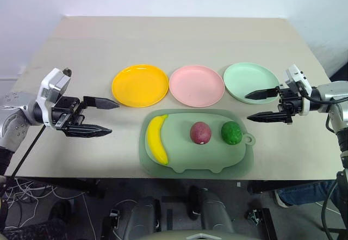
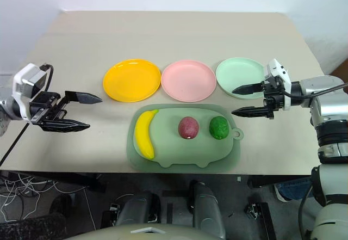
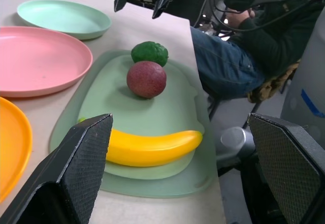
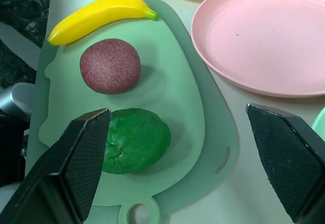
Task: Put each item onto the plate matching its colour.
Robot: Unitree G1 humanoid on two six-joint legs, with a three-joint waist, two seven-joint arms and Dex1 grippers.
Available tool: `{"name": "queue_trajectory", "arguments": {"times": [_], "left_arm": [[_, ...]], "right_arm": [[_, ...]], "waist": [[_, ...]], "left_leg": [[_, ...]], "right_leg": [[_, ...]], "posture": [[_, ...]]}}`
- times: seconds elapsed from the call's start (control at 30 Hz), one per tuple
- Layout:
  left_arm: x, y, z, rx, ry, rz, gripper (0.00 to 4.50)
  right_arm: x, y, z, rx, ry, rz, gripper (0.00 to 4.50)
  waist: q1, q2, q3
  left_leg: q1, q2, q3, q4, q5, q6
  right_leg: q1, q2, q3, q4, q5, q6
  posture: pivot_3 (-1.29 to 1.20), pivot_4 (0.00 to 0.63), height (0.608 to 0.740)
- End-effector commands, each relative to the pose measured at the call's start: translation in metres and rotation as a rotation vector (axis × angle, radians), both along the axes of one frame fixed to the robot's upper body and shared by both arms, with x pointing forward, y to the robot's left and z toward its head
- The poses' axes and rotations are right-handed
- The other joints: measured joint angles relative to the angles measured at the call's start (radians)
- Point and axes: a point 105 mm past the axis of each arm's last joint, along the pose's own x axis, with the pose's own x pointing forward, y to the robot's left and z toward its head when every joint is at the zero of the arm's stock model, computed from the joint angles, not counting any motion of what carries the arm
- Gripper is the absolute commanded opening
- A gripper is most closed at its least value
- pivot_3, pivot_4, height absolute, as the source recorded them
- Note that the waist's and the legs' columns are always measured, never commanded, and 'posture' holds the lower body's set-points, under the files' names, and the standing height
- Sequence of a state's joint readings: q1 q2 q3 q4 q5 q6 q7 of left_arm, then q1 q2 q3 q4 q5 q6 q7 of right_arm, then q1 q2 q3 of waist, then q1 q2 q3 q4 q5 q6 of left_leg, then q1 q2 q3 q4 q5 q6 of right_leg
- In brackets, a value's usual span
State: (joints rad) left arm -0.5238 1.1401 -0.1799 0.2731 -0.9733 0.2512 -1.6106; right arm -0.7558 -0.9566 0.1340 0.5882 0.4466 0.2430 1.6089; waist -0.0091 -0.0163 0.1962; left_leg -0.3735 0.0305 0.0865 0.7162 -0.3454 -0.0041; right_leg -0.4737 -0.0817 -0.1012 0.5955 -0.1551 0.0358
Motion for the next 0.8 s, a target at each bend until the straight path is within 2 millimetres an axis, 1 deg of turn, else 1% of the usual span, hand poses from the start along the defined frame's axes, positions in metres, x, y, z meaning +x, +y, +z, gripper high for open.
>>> {"name": "queue_trajectory", "arguments": {"times": [0.03, 0.17, 0.43, 0.57, 0.73, 0.8], "left_arm": [[-0.003, 0.002, 0.009, -0.005, -0.03, -0.009, 4.46], [-0.006, 0.003, 0.006, -0.003, -0.018, -0.008, 4.46], [-0.003, 0.008, 0.016, 0.012, -0.039, 0.013, 4.46], [-0.001, 0.004, 0.017, 0.003, -0.049, 0.001, 4.46], [0.002, 0.001, 0.012, -0.007, -0.064, -0.005, 4.46], [0.005, 0.0, 0.014, -0.013, -0.072, -0.003, 4.46]], "right_arm": [[-0.001, -0.002, 0.015, 0.011, -0.048, 0.003, 4.5], [0.0, 0.001, 0.016, 0.032, -0.021, -0.001, 4.5], [-0.001, 0.007, 0.017, 0.06, -0.029, 0.008, 4.5], [-0.004, 0.008, 0.013, 0.064, 0.008, 0.013, 4.5], [-0.011, 0.012, 0.011, 0.061, -0.001, 0.035, 4.5], [-0.011, 0.013, 0.011, 0.065, 0.0, 0.026, 4.5]], "waist": [[0.0, 0.0, 0.0], [-0.001, 0.0, 0.0], [0.0, 0.0, 0.0], [0.001, 0.0, 0.0], [0.002, 0.0, 0.0], [0.001, 0.0, 0.0]], "left_leg": [[0.0, 0.0, 0.0, 0.0, 0.0, 0.0], [0.0, 0.0, 0.0, 0.0, 0.0, -0.001], [0.0, 0.0, 0.0, 0.0, 0.0, 0.0], [0.0, 0.0, 0.0, 0.0, 0.0, 0.0], [0.0, 0.0, 0.0, 0.0, 0.0, 0.0], [0.0, 0.0, 0.0, 0.0, 0.001, -0.001]], "right_leg": [[0.0, 0.0, 0.0, 0.0, 0.0, 0.0], [0.0, 0.0, 0.0, 0.0, 0.0, 0.0], [0.0, 0.0, 0.0, 0.0, 0.0, 0.0], [0.0, 0.0, 0.0, 0.0, 0.0, 0.0], [0.0, 0.0, 0.0, 0.0, 0.0, 0.0], [0.0, 0.0, 0.0, 0.0, 0.0, 0.0]], "posture": [[0.0, 0.15, 0.74], [0.0, 0.15, 0.74], [0.0, 0.15, 0.74], [0.0, 0.15, 0.74], [0.0, 0.15, 0.74], [0.0, 0.15, 0.74]]}}
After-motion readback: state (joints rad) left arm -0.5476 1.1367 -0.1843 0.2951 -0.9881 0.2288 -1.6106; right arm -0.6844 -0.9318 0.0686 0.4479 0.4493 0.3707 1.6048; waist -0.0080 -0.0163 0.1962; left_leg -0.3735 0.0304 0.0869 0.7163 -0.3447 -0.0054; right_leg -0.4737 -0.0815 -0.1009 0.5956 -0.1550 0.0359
